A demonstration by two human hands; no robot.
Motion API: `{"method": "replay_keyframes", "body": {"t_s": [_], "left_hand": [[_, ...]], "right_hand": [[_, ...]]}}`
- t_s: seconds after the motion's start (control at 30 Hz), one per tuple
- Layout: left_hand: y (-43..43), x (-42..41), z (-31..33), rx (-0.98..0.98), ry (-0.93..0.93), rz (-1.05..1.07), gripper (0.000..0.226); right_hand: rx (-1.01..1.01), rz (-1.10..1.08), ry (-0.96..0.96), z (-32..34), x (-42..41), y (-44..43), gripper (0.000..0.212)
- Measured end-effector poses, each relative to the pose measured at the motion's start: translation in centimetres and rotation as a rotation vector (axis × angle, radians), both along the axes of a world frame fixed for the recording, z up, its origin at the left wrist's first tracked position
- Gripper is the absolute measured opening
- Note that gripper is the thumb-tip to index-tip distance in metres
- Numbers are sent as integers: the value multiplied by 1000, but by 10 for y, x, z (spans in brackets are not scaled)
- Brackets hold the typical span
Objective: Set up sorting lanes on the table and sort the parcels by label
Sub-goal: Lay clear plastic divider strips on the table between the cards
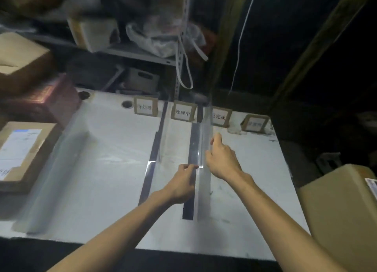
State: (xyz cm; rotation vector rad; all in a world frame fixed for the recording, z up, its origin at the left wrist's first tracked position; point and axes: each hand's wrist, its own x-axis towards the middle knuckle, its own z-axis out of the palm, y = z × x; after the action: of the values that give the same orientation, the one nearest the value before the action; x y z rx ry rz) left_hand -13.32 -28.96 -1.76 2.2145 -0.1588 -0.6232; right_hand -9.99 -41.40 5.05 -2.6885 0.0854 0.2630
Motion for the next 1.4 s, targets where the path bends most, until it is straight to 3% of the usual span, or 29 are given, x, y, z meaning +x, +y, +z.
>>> {"method": "replay_keyframes", "body": {"t_s": [0.2,0.3,0.8,1.03,1.13,1.23,1.4], "left_hand": [[-15,0,-56,-15,147,112,61],[-20,1,-72,29,154,99,66],[-28,-6,-72,92,102,13,56],[-6,-7,-31,27,46,37,50],[13,-4,2,-23,-17,64,45],[49,-2,42,-24,-95,85,38],[139,-18,100,-59,-188,196,36]], "right_hand": [[1,43,163,-42,-6,-18,36],[35,54,232,-49,-9,-22,32],[-3,42,302,-35,-17,-36,30],[-27,55,189,-5,-24,-22,37],[21,76,147,16,-20,0,29],[69,148,125,43,-15,37,15],[88,331,85,82,-6,124,19]]}}
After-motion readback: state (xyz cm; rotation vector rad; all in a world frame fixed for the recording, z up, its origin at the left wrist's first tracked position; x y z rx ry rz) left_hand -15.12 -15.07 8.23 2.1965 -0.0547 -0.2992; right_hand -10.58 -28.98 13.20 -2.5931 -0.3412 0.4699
